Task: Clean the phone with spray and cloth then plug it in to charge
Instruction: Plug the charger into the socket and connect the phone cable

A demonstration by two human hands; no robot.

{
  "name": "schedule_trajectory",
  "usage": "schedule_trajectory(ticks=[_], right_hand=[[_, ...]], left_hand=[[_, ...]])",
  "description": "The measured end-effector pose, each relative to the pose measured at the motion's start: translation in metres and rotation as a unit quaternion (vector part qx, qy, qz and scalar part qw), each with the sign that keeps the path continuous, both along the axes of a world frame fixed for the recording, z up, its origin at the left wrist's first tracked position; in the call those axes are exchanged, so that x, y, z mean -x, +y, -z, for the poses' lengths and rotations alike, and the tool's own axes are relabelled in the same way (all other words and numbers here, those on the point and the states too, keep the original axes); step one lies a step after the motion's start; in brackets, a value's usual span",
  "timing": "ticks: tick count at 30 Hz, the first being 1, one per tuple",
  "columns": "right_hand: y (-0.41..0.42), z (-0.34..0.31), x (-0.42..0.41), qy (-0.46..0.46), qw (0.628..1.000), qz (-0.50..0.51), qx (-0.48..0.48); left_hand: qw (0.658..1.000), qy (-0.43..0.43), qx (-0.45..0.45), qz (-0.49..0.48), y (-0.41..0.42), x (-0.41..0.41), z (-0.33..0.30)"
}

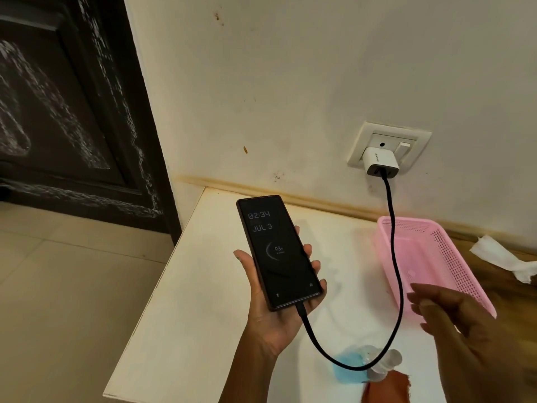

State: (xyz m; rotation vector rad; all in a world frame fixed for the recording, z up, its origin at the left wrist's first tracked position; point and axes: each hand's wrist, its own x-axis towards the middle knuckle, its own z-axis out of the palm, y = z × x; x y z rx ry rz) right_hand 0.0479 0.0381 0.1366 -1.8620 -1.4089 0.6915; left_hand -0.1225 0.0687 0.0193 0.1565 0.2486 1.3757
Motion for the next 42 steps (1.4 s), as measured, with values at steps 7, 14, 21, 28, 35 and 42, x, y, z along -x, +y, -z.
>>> schedule_trajectory(ticks=[7, 14, 21, 28, 35, 42], right_hand=[[0.002, -0.016, 0.012, -0.013, 0.999, -0.005, 0.042], [0.01, -0.015, 0.015, 0.006, 0.996, 0.007, 0.094], [0.013, -0.007, 0.012, 0.018, 0.993, 0.003, 0.118], [0.012, -0.006, 0.007, -0.004, 0.993, -0.033, 0.117], [0.014, -0.009, -0.004, 0.035, 0.996, -0.044, 0.073], [0.013, 0.001, -0.029, 0.028, 0.999, -0.036, 0.016]], left_hand=[[1.0, -0.018, -0.01, -0.009, 0.0, 0.002, -0.001], [0.999, -0.027, -0.01, -0.02, 0.0, 0.003, -0.002], [0.999, -0.024, 0.005, -0.024, -0.001, 0.004, -0.004], [1.0, -0.012, 0.014, -0.015, -0.001, 0.005, -0.001], [0.997, -0.035, 0.022, -0.062, -0.001, 0.017, 0.005], [0.996, -0.087, 0.005, -0.036, -0.002, 0.022, 0.005]])
